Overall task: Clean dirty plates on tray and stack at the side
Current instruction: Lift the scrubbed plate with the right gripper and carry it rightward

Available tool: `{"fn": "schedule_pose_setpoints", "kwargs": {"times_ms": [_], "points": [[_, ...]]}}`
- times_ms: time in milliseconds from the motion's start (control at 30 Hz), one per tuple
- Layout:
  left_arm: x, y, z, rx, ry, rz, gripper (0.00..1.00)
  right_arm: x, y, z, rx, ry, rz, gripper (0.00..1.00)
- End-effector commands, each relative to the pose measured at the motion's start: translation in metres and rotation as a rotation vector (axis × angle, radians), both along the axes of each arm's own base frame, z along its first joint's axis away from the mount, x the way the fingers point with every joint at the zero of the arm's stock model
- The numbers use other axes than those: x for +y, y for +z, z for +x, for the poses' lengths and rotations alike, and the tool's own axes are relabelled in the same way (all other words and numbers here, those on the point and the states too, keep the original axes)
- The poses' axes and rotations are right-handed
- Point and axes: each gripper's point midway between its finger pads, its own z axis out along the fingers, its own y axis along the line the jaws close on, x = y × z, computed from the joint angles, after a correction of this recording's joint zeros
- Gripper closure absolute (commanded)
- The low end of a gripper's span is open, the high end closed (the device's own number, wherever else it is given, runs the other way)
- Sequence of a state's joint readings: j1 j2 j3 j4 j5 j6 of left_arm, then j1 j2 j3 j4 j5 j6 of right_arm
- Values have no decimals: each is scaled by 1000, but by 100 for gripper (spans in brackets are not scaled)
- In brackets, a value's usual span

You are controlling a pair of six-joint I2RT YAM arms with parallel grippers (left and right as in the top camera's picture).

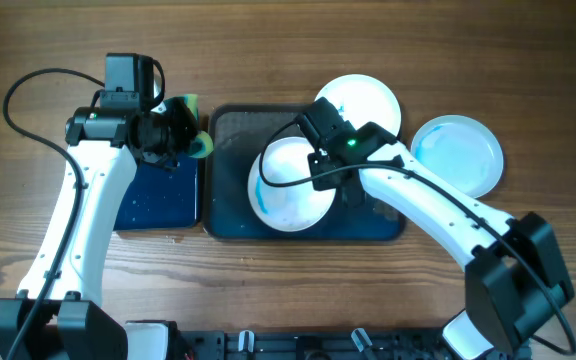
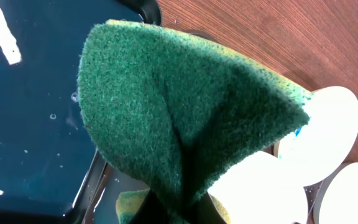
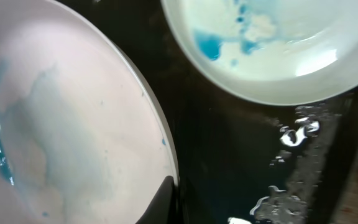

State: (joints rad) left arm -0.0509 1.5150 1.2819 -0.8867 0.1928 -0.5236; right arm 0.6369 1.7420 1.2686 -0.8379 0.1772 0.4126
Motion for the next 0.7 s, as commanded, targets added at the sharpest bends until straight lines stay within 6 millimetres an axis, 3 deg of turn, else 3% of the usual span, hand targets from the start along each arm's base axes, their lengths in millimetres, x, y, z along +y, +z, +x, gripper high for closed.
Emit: {"fn": "schedule_pose_setpoints", "kwargs": {"times_ms": [0,100,233,500,667], "points": [[0,-3,0,2,-19,-1,96,-16,60,22,-241,-10,-81,96],[0,-3,0,2,-19,-1,96,-25,101,25,-405,4,-173,96],[0,-2,1,1,-19,-1,96,-18,143,16,-583,77,-322,96],[0,-2,1,-1,-19,-1,96,17,190,-7,-824,199,-550,96],[0,-2,1,-1,-19,-1,96,24,230,-18,-967,179,-709,96]]}}
